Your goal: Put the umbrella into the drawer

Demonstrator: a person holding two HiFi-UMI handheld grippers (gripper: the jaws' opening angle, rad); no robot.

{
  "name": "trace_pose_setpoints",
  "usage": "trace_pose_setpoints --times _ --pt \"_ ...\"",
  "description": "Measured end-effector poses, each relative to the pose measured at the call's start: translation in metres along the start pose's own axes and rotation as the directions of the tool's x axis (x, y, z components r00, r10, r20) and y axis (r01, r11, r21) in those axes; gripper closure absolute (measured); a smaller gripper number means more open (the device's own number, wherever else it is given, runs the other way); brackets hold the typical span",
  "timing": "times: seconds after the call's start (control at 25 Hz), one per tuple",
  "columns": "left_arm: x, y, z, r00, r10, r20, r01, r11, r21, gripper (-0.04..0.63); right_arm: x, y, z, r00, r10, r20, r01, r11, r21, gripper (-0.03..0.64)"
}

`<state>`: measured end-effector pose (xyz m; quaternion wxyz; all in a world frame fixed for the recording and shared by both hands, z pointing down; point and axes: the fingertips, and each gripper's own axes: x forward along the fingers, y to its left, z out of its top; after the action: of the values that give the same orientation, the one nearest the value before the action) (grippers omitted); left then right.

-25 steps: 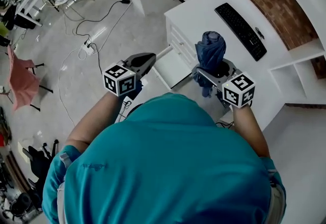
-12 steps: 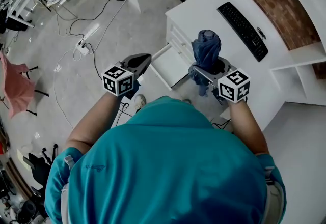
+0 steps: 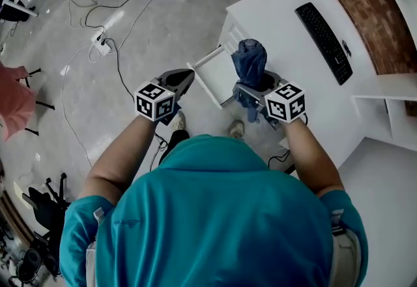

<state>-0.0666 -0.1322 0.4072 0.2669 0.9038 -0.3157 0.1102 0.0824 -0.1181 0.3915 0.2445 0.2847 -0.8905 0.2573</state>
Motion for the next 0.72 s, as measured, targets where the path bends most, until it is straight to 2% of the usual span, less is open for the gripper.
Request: trace_pose_setpoints --times 0.16,0.4,0.6,0.72 --pt "-0.006 0.019 -0.03 0.999 -0.031 -0.038 0.031 1.0 -0.007 0.58 0.044 0.0 -0.014 0.998 -0.018 -0.064 0.019 1.0 0.014 0.339" --pt "-0.009 0.05 -0.058 0.996 -0.044 -0.075 0.044 0.999 -0.008 0.58 0.089 -0.013 -0.038 0.994 -0.032 -0.108 0.043 0.994 0.1 0.339" --pt "0.027 0.062 -0.087 0.996 0.013 -0.092 -0.005 0.997 0.082 0.58 0.123 -0.057 -0.092 0.982 0.003 -0.187 0.017 0.994 0.106 0.34" --pt "0.049 0.067 -0.121 0.995 0.07 -0.07 -0.067 0.997 0.037 0.58 0.149 -0.078 -0.146 0.966 0.056 -0.251 -0.02 0.989 0.145 0.341"
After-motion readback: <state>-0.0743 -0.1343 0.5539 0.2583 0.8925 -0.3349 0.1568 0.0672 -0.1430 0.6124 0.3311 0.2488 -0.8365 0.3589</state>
